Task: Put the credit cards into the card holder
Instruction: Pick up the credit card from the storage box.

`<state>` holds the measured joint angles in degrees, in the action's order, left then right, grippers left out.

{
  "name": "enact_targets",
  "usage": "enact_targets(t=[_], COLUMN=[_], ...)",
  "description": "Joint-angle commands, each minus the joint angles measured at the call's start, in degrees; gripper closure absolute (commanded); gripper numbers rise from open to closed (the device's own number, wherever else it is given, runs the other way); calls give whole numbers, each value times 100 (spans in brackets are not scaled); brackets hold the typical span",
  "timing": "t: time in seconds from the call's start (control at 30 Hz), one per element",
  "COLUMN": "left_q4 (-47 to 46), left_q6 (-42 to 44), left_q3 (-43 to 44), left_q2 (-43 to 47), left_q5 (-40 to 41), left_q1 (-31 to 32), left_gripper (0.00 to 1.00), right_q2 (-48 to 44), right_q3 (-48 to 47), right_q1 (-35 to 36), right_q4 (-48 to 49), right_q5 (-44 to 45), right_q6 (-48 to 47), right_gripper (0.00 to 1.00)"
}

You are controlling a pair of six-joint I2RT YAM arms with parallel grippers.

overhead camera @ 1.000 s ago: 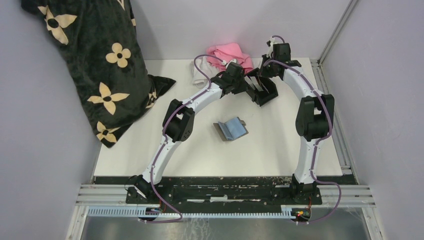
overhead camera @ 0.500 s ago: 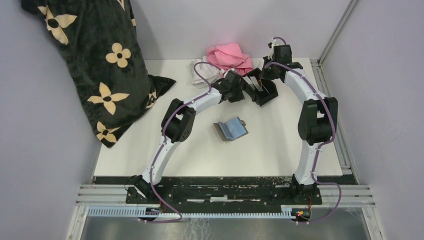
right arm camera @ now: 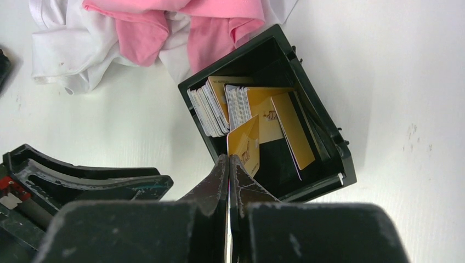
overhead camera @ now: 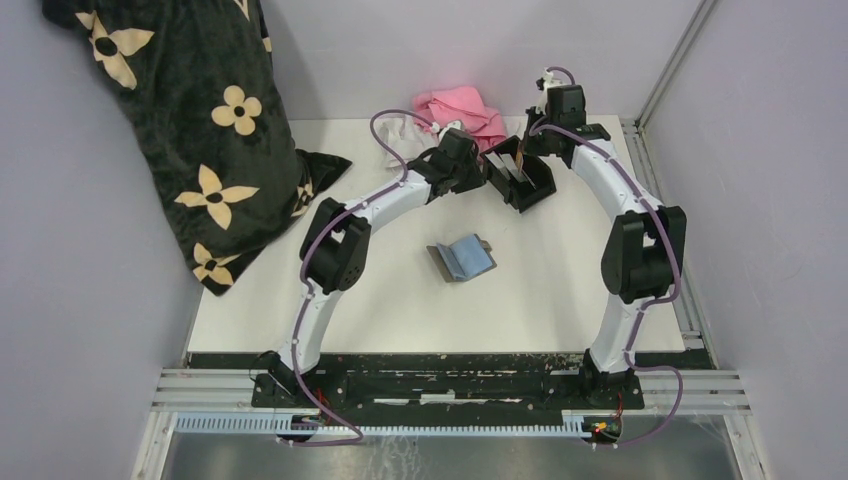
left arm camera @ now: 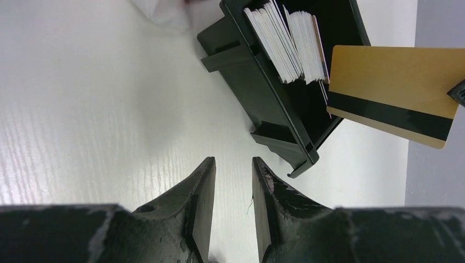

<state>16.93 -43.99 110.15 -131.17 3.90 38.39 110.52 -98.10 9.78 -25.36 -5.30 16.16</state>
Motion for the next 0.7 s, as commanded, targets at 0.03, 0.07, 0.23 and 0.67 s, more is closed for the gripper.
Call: enact_targets(t=[0.03, 0.07, 0.23, 0.67], left_q4=[-387, -434, -778, -1861], left_q6=[277, 282, 313, 694], left_q3=[-384, -471, -996, -2871], left_q2=[578, 641, 1039, 2653], left_q5=[165, 157, -35, -759], left_q1=[10, 10, 19, -13], left_gripper=[61, 61, 60, 59], right_q2=[-564, -645, -1071, -2814], right_q3=[165, 206, 480, 2032], right_q1=[67, 71, 109, 406], right_q4=[44, 33, -55, -6], right_q5=[132, 141, 71, -435], right_q6=[-101, -113, -116, 238], right_gripper=[99, 99, 99, 99])
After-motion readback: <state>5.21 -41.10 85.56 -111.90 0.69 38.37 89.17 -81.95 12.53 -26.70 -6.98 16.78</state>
